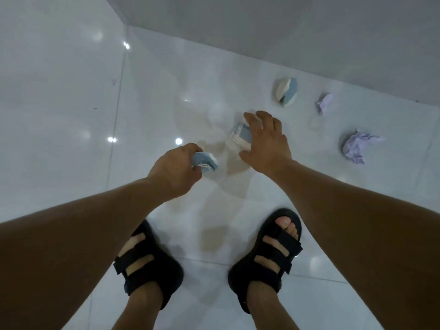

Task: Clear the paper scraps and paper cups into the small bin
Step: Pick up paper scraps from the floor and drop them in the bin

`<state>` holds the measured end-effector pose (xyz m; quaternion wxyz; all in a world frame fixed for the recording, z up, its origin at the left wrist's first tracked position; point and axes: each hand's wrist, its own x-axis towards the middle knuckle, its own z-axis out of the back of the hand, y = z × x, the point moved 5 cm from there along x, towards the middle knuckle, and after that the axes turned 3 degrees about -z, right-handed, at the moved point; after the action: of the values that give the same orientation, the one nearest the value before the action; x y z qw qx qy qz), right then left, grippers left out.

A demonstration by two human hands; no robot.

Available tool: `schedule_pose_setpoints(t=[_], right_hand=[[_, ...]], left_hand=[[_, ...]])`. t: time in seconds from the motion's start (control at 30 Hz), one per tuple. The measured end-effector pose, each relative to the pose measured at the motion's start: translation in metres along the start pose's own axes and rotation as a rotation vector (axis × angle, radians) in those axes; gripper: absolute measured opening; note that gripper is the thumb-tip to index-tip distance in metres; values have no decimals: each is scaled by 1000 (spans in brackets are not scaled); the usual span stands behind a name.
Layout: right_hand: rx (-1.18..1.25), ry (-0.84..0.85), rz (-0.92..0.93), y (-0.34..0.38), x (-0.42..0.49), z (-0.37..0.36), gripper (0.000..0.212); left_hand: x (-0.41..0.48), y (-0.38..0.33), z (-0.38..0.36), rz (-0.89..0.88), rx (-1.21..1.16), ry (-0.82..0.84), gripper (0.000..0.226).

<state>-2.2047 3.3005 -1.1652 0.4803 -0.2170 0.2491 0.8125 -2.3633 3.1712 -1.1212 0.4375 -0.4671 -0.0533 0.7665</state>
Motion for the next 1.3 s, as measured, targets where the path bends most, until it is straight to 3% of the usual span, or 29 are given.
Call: schedule_pose_setpoints(t=[0.17,0.33,0.47,0.63,1.0,1.3], right_hand=[[-37,-55,-23,16,0,-24,65],[82,57,22,40,-33,-21,68],[119,54,72,78,-63,27,67],[88,41,162,143,-97,117,65],[-1,97,466,313,-234,293,63],[-133,204,803,450,-421,367,63]], left_hand=[[-5,34,6,28,4,-50,36],[-23,40,39,66,-28,-98,47],[-55,35,91,118,-72,-142,54],[-117,21,170,154,-105,-204,47],[-338,-2,314,345,-303,-489,45],[-594,-7,352,561,-602,-787,43]])
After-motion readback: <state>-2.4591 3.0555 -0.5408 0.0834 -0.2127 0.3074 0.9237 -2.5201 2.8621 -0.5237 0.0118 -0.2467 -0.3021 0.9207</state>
